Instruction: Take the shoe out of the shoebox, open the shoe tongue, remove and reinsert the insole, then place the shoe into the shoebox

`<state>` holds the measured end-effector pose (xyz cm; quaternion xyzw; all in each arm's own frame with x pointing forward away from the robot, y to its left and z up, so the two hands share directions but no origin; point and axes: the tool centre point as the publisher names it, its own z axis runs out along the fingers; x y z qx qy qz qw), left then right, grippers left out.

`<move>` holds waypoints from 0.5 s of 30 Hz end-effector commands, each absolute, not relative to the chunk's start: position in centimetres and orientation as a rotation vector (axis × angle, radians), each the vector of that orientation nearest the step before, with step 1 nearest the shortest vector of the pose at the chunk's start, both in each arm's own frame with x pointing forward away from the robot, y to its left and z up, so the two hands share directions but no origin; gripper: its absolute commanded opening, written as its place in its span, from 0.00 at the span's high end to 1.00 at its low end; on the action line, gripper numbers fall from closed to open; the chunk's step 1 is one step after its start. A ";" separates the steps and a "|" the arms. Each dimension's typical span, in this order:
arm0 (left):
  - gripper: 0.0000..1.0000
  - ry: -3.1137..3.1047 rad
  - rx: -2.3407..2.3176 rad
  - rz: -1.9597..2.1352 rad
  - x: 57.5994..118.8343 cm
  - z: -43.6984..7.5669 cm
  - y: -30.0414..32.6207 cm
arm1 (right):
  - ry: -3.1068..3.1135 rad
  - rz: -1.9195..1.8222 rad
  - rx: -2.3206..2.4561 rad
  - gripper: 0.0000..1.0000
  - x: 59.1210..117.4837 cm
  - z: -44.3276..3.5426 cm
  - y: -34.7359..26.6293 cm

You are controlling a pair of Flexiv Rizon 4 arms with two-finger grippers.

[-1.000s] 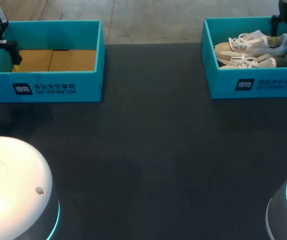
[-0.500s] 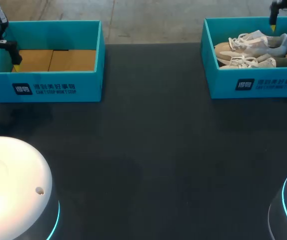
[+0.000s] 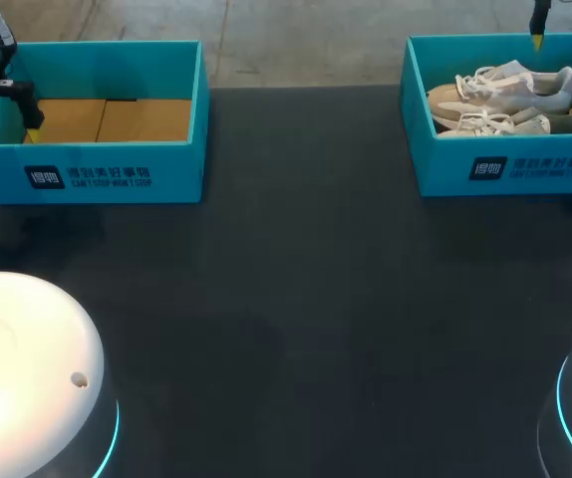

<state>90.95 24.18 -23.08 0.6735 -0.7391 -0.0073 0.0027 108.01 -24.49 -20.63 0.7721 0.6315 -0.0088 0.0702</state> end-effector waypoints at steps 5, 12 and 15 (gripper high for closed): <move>0.00 -2.319 2.113 -0.023 90.8 -23.0 24.2 | 1.839 0.031 2.349 0.00 103.7 -20.2 -22.4; 0.00 -2.319 2.113 -0.023 90.8 -23.0 24.2 | 1.818 0.033 2.379 0.00 101.6 -20.5 -20.9; 0.00 -2.319 2.113 -0.023 90.8 -23.0 24.2 | 1.813 0.044 2.381 0.00 100.9 -20.6 -20.5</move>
